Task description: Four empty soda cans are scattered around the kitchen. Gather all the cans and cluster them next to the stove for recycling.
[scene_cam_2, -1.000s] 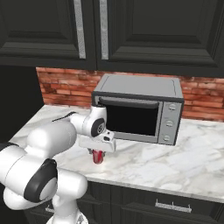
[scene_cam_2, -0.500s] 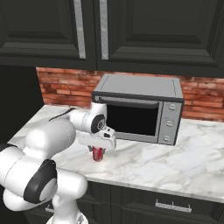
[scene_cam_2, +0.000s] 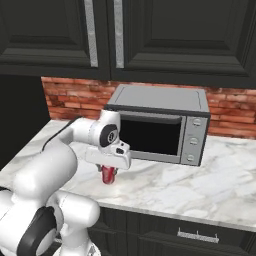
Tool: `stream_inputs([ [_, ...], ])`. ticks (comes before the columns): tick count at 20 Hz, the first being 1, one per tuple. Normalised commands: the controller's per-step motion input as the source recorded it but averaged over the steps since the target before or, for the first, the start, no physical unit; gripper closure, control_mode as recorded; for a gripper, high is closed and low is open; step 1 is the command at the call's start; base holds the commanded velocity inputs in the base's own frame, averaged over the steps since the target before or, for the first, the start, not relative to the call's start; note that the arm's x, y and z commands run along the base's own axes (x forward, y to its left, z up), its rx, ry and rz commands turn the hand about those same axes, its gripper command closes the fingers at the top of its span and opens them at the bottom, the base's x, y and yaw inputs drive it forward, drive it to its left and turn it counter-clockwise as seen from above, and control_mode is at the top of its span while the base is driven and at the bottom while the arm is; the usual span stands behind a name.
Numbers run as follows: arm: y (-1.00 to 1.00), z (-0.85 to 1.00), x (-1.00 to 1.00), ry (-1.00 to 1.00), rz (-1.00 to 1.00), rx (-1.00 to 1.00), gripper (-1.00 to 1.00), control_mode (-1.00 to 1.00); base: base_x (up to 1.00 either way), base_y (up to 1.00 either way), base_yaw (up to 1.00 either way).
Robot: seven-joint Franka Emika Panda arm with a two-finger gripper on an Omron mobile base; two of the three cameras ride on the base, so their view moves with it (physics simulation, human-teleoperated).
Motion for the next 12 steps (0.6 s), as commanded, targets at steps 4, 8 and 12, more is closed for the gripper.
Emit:
stream_inputs([
  [4, 0.09, 0.41, -0.38, 0.00, 0.00, 0.00, 1.00, -1.00, 0.00, 0.00, 0.00],
  [8, 0.36, 0.38, -0.16, 0.00, 0.00, -0.01, 1.00, -1.00, 0.00, 0.00, 0.00],
  [12, 0.18, 0.36, -0.21, 0.00, 0.00, 0.00, 1.00, -1.00, 0.00, 0.00, 0.00],
])
